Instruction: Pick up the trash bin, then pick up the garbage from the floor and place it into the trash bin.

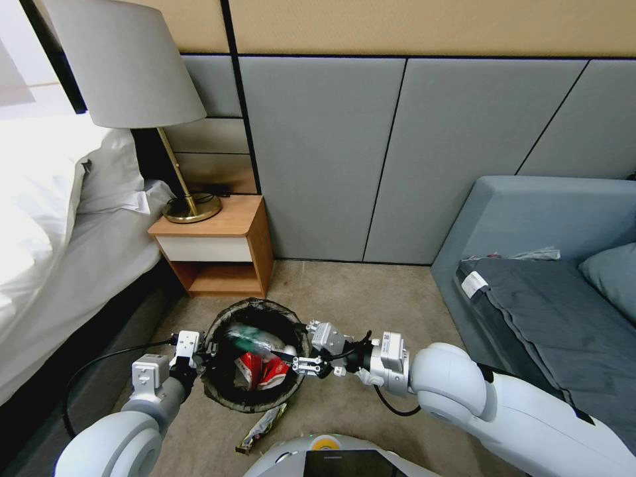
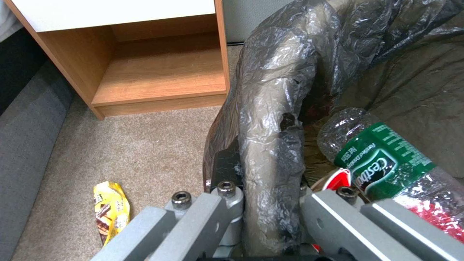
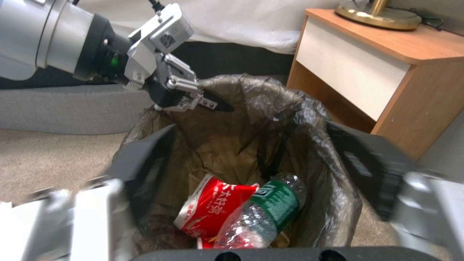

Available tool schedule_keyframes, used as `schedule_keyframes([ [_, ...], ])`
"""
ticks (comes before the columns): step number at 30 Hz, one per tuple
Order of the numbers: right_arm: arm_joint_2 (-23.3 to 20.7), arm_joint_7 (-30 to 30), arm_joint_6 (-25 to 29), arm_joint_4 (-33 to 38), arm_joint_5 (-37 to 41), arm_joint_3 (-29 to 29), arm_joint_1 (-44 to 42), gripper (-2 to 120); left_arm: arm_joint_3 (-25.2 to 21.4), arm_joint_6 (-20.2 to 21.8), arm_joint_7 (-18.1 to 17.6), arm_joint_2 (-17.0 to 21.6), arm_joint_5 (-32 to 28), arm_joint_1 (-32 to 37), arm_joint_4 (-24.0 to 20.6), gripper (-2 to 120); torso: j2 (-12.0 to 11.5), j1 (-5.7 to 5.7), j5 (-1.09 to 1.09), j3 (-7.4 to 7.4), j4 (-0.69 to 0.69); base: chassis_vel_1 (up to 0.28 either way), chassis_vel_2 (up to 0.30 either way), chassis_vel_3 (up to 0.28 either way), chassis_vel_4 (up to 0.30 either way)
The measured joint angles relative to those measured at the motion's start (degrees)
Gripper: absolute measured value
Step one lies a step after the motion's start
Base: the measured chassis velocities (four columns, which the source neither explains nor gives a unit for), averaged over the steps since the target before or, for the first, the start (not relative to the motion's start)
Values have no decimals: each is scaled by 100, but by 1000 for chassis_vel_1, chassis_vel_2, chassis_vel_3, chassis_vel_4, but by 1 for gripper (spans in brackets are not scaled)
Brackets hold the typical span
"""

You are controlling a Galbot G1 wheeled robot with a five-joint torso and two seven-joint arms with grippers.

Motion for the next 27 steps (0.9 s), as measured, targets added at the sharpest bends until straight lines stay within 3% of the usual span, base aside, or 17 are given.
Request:
schedule_keyframes([
  [5,-17,15,13,39,13,0,-19,100,1,0,2,2,1,5,0,2,0,0,0,0,0,0,0,0,0],
  [15,-32,70,57,94,43,70,-64,100,2,0,6,5,5,1,0,2,0,0,0,0,0,0,0,0,0],
  [23,-74,429,285,228,441,822,-373,100,0,0,10,2,5,8,0,2,0,0,0,0,0,0,0,0,0],
  [25,-138,989,486,232,678,1149,-607,100,-2,0,13,-9,5,4,0,2,0,0,0,0,0,0,0,0,0],
  [27,-143,1114,532,233,713,1239,-686,100,-5,0,17,-13,9,2,0,2,0,0,0,0,1,0,0,0,0],
])
